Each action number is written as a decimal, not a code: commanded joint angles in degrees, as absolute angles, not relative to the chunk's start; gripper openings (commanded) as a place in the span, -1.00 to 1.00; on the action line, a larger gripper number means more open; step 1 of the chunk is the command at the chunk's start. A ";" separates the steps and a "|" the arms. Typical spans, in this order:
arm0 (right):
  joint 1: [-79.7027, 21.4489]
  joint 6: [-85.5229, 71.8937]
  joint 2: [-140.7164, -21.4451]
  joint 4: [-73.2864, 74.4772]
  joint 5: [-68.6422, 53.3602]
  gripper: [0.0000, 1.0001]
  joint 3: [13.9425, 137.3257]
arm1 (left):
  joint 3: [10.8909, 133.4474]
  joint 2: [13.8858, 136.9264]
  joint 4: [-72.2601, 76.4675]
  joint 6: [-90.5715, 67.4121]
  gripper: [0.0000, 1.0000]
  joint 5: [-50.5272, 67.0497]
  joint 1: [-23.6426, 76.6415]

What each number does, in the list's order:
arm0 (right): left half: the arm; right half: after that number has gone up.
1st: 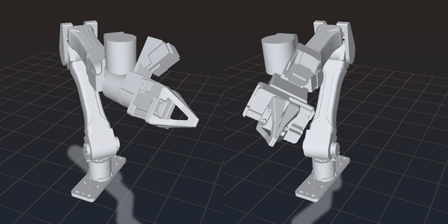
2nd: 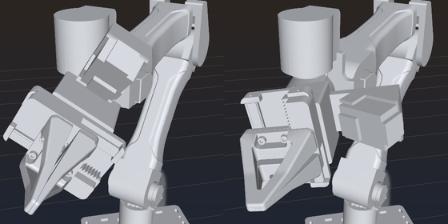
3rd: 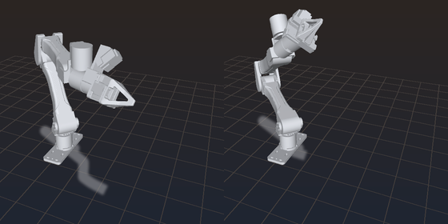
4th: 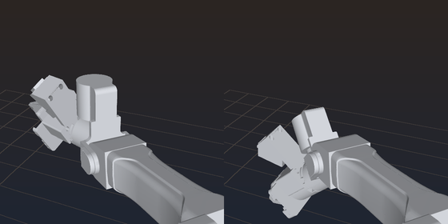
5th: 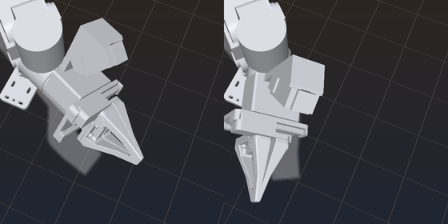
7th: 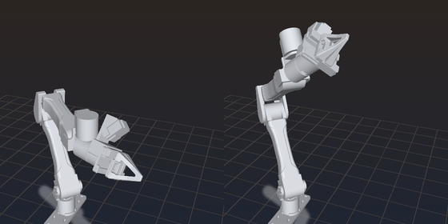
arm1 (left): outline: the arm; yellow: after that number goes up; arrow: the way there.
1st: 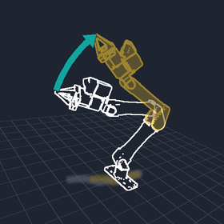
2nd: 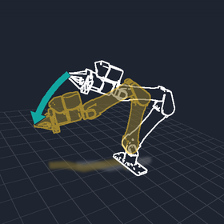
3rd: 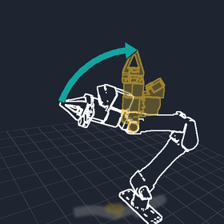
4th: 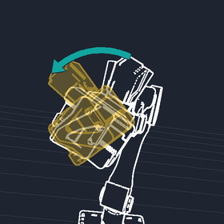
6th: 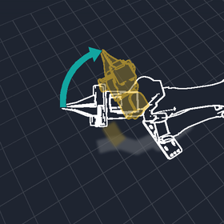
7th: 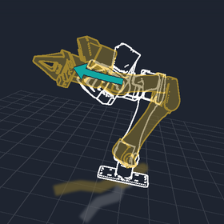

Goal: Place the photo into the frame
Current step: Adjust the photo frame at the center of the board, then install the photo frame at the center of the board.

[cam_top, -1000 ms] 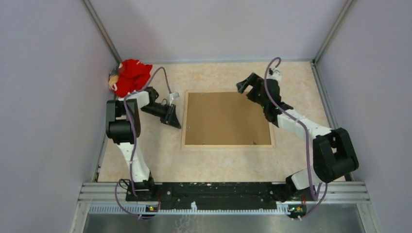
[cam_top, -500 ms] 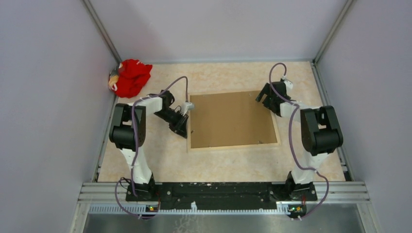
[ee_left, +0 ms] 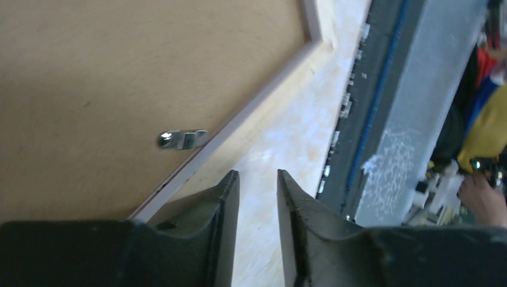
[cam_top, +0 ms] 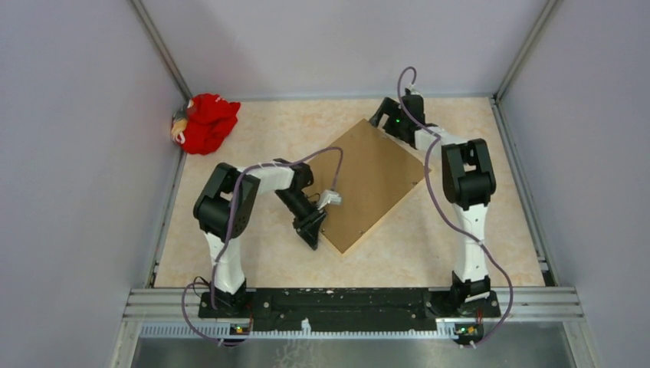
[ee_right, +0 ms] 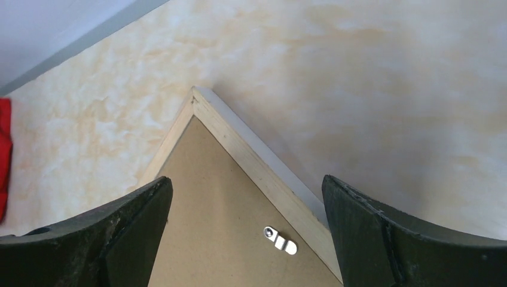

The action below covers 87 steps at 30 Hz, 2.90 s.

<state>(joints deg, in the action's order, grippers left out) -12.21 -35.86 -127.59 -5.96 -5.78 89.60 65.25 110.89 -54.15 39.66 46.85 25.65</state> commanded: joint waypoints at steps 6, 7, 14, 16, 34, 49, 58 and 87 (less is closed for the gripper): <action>-17.60 -31.10 -129.81 6.88 -6.47 0.97 101.61 | 71.33 108.64 -67.75 53.80 0.19 53.60 27.36; -17.39 -30.48 -128.61 6.89 -5.11 0.97 101.12 | 72.00 107.55 -69.35 54.96 0.20 53.19 26.35; -16.80 -30.25 -116.20 1.24 -0.49 0.97 89.98 | 86.24 105.25 -77.82 58.34 0.17 50.22 12.10; -17.31 -31.16 -112.36 -0.60 -0.65 0.97 85.56 | 90.15 108.14 -71.90 53.02 0.07 47.60 6.68; -42.48 -44.56 -104.91 -22.42 -10.57 0.71 61.98 | 93.24 127.96 -61.98 44.81 -0.51 57.26 -6.02; -46.99 -55.53 -103.92 -26.60 -12.77 0.63 52.95 | 69.78 120.19 -66.30 58.81 -0.64 61.69 -0.20; -52.16 -61.01 -99.10 -24.55 -11.95 0.61 47.28 | 73.50 120.51 -65.39 52.64 -0.40 67.25 -0.26; -53.96 -63.33 -108.42 -22.16 -4.25 0.50 55.53 | 73.35 123.22 -59.86 47.68 -0.73 65.49 4.31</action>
